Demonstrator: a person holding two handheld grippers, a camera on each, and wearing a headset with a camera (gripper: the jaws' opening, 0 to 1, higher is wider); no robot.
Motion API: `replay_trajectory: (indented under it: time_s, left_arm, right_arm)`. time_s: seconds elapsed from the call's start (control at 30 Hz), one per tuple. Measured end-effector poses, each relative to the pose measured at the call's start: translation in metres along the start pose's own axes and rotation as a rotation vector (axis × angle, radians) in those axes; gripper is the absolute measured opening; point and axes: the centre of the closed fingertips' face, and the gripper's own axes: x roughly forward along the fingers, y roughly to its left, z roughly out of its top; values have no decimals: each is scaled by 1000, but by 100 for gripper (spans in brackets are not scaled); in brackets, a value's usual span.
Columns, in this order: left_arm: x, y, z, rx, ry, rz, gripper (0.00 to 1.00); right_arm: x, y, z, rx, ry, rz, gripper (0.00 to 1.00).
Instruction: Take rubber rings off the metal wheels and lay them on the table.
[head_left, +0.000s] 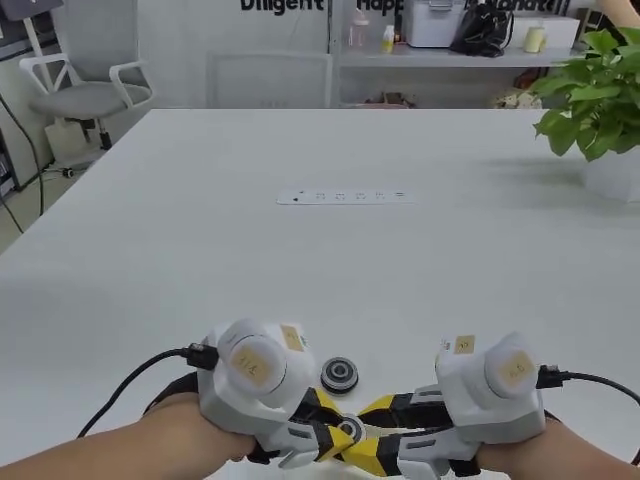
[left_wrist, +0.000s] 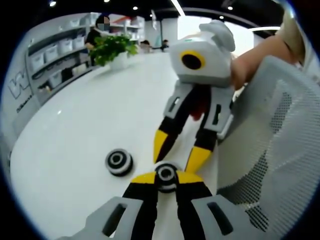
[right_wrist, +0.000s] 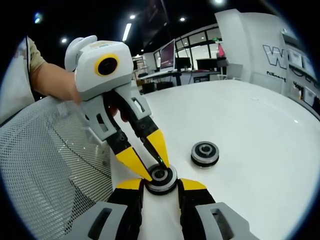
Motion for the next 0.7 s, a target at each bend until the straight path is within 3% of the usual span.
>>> replay_trajectory:
  time_s: [0.7]
  left_arm:
    - [0, 0, 0, -1, -2, 1, 13]
  right_arm:
    - [-1, -1, -6, -18, 28, -9, 24]
